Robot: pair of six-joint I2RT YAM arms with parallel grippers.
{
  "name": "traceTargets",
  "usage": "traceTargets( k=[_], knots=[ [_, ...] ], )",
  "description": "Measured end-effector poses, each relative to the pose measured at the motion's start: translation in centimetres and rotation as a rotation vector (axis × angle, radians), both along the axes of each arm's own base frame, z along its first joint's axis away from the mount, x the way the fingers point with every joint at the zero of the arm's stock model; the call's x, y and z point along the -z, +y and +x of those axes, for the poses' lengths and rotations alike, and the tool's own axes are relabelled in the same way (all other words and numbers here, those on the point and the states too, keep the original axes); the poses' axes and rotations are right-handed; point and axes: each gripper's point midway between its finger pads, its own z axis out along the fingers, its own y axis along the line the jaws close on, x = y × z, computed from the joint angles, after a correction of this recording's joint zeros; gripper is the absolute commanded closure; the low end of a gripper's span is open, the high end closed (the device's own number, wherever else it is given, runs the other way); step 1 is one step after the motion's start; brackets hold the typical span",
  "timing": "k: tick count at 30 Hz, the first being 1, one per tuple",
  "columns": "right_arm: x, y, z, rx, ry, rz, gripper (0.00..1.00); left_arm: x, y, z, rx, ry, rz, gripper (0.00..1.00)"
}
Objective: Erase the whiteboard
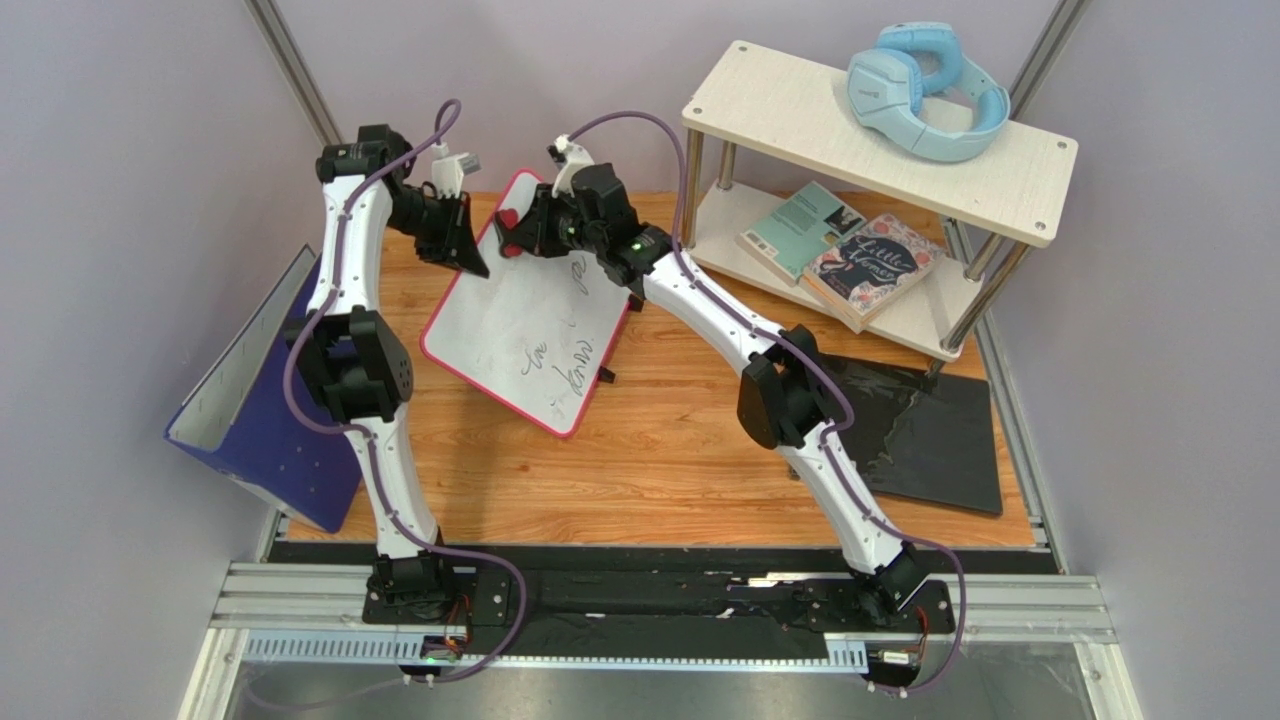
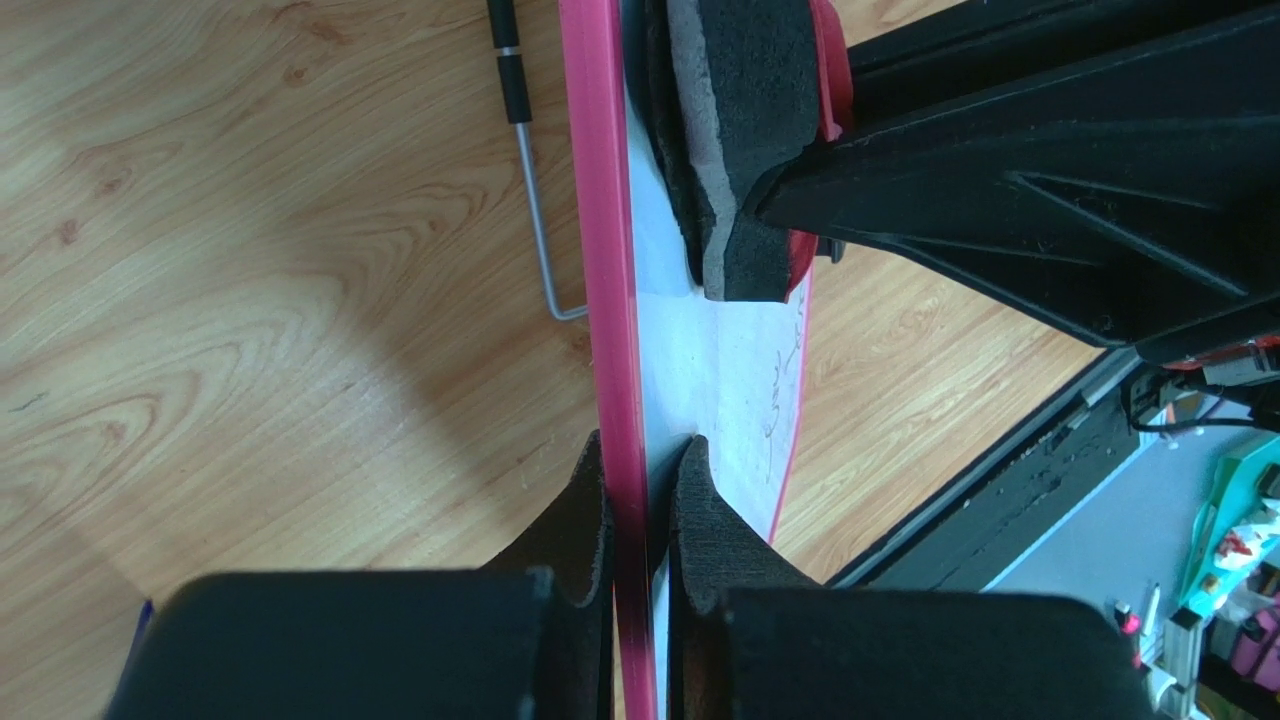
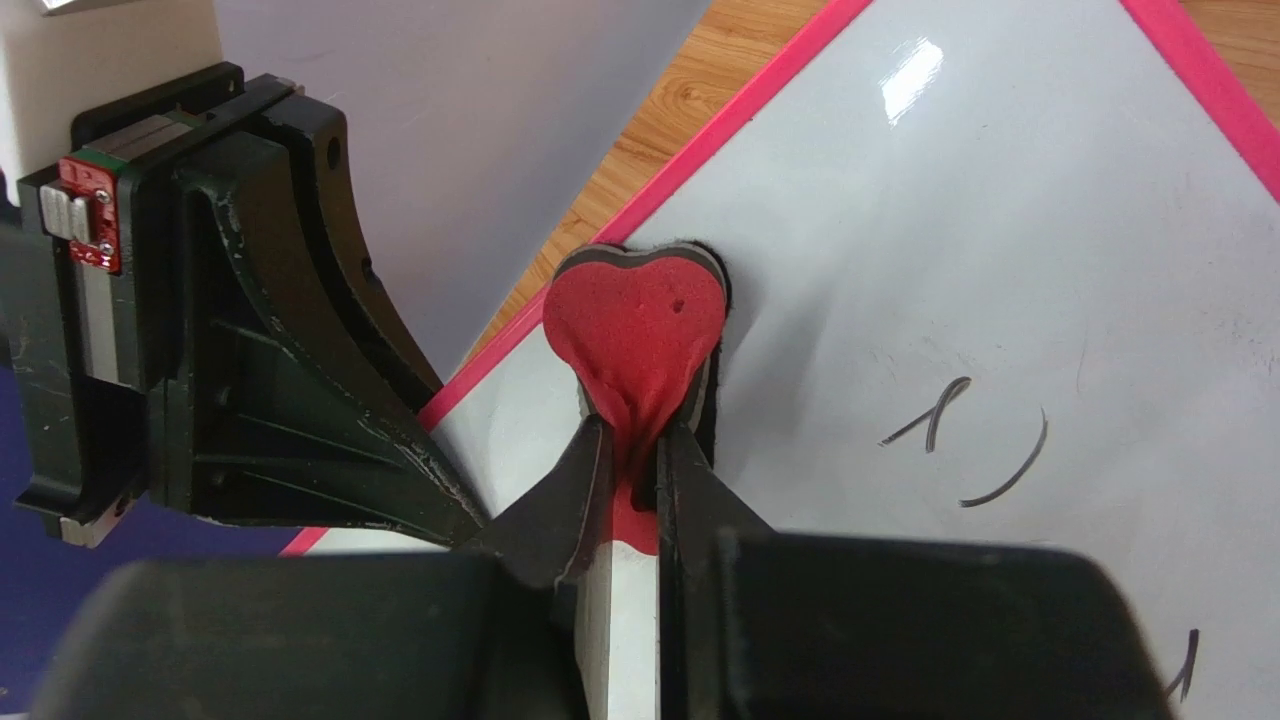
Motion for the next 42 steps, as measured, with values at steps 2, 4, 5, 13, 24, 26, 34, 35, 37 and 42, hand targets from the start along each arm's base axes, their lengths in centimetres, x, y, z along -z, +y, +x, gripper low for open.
traceTargets(
  k=[2, 4, 5, 13, 24, 26, 34, 35, 37, 42],
  knots=[
    [0.0, 0.1, 0.0, 0.010, -0.002, -0.002, 1.00, 0.1, 0.1, 0.0, -0.001, 0.001, 0.007, 1.00],
    [0.1, 0.0, 0.2, 0.027, 0.013, 0.003, 1.00, 0.1, 0.1, 0.1, -0.001, -0.002, 0.007, 1.00],
    [0.2, -0.1, 0.3, 0.033, 0.023, 0.008, 1.00, 0.1, 0.1, 0.1, -0.001, -0.004, 0.008, 1.00],
    [0.4, -2.2, 2.7, 0.087, 0.148, 0.117, 1.00, 0.0, -0.3, 0.7, 0.007, -0.033, 0.007, 1.00],
    [4.8, -8.0, 7.2, 0.217, 0.255, 0.083, 1.00, -0.8, -1.1, 0.6, 0.004, -0.046, 0.012, 1.00],
    [4.9, -8.1, 7.1, 0.222, 0.254, 0.074, 1.00, -0.8, -1.1, 0.6, -0.001, -0.042, 0.016, 1.00],
    [6.3, -8.6, 5.9, 0.228, 0.257, 0.013, 1.00, -0.7, -0.9, 0.3, -0.024, -0.017, 0.026, 1.00],
    [6.2, -8.5, 5.8, 0.224, 0.245, 0.004, 1.00, -0.7, -0.9, 0.2, -0.025, -0.014, 0.028, 1.00],
    [6.1, -8.2, 5.6, 0.216, 0.223, -0.016, 1.00, -0.6, -0.8, 0.1, -0.027, -0.007, 0.034, 1.00],
    [5.6, -7.7, 5.1, 0.192, 0.172, -0.061, 1.00, -0.7, -0.6, -0.4, -0.030, 0.006, 0.044, 1.00]
  ],
)
